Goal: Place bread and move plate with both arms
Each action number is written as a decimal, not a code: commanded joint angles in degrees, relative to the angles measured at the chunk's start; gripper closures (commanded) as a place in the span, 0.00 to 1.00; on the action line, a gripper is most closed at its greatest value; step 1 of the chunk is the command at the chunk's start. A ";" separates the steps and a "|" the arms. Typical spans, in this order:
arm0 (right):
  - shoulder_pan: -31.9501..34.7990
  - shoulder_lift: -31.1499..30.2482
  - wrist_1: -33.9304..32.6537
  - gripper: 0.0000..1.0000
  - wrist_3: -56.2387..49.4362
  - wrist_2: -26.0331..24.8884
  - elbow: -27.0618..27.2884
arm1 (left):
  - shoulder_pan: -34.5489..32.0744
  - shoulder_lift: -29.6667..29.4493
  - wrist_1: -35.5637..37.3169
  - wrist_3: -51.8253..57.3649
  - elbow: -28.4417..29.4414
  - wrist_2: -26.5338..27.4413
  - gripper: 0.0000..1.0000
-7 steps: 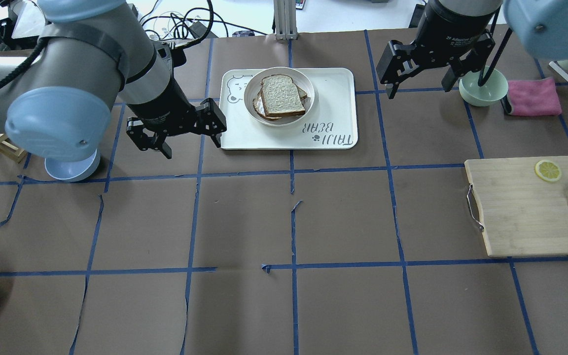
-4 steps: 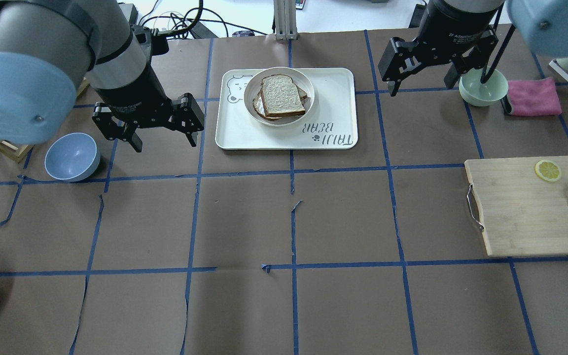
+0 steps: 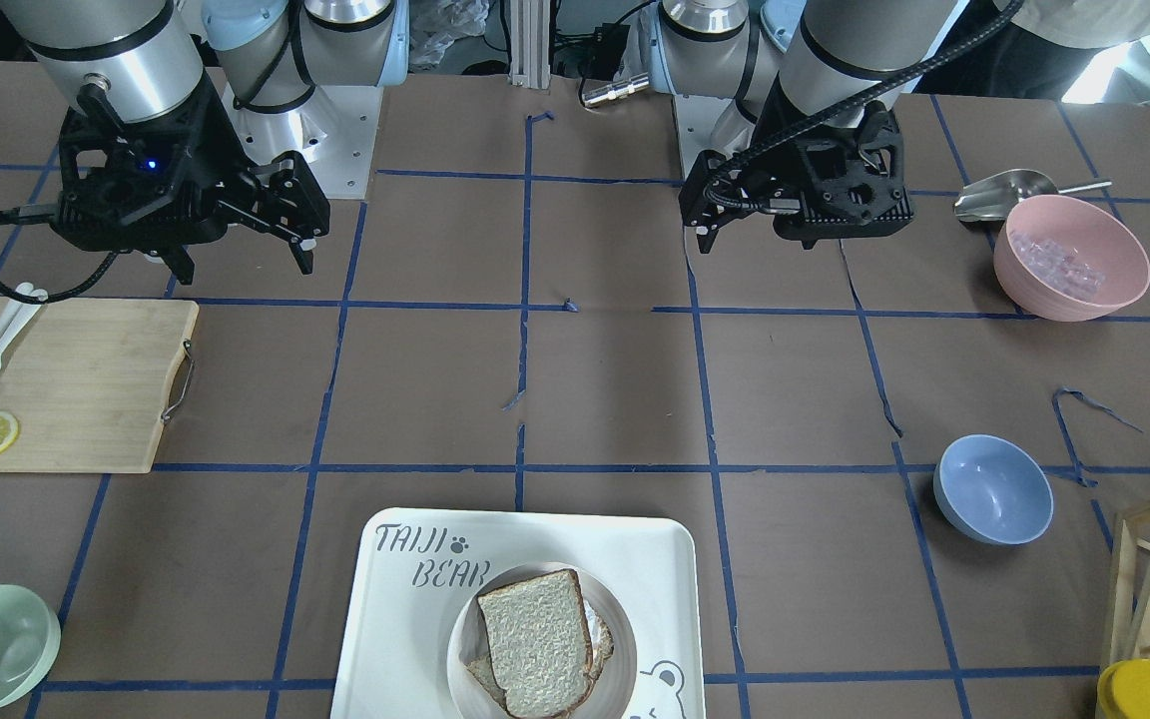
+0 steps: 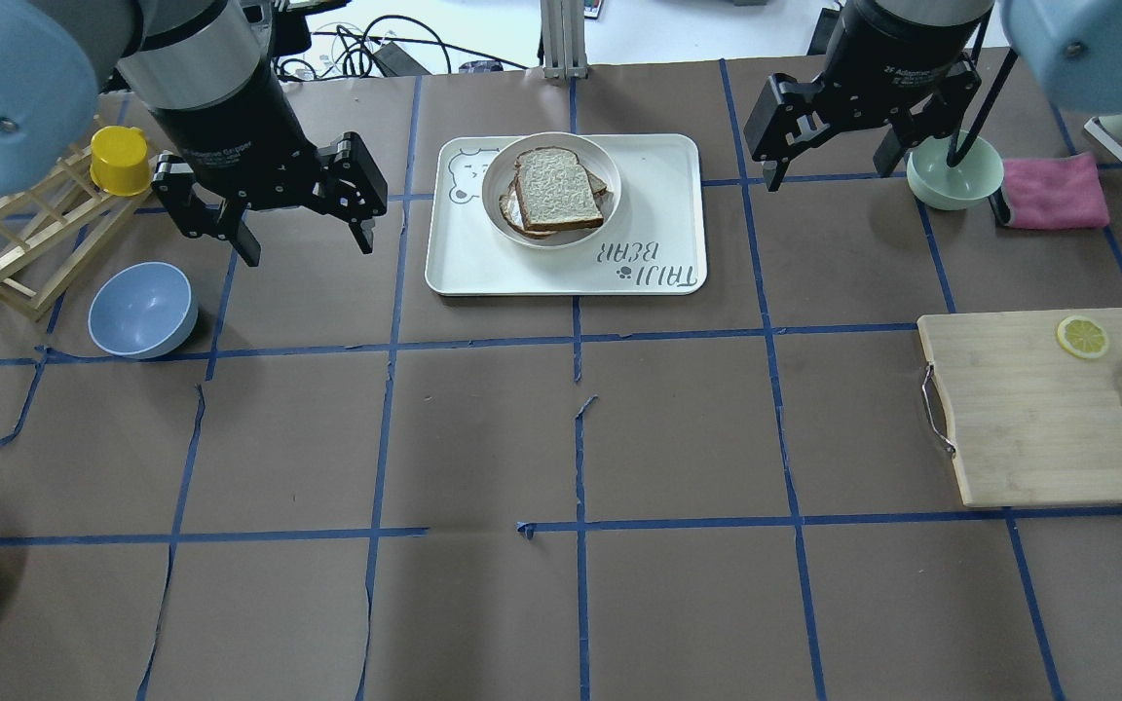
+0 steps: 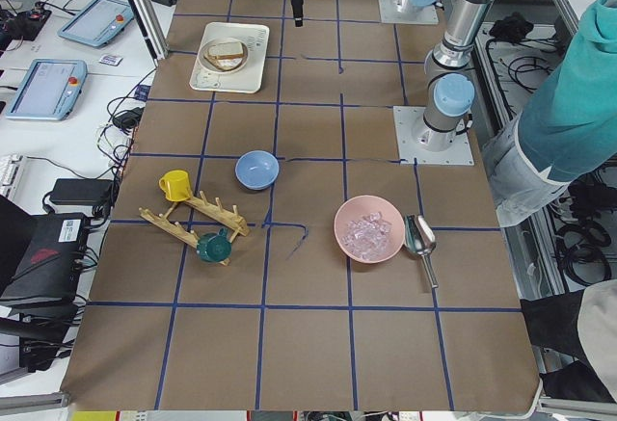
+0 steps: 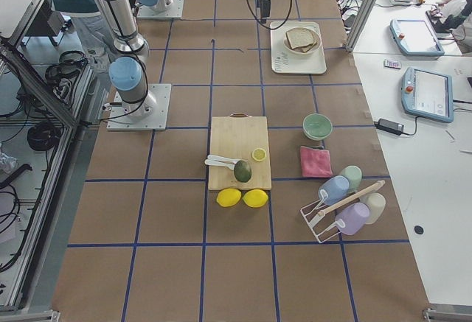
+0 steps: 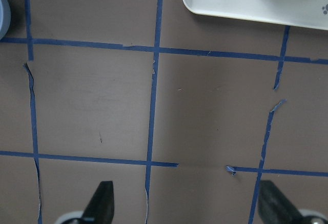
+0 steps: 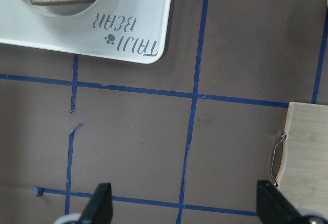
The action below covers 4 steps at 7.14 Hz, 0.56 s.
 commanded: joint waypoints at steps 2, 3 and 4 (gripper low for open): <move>0.00 0.10 -0.05 0.00 -0.02 0.01 -0.03 | -0.30 -2.05 6.75 11.85 -0.98 -0.02 0.00; 0.00 0.10 0.04 0.00 -0.02 0.01 0.05 | -0.30 -2.58 7.73 11.90 -0.72 -0.02 0.00; 0.00 0.01 0.04 0.00 -0.02 -0.07 0.05 | -0.30 -2.58 9.22 11.38 -0.89 -0.02 0.00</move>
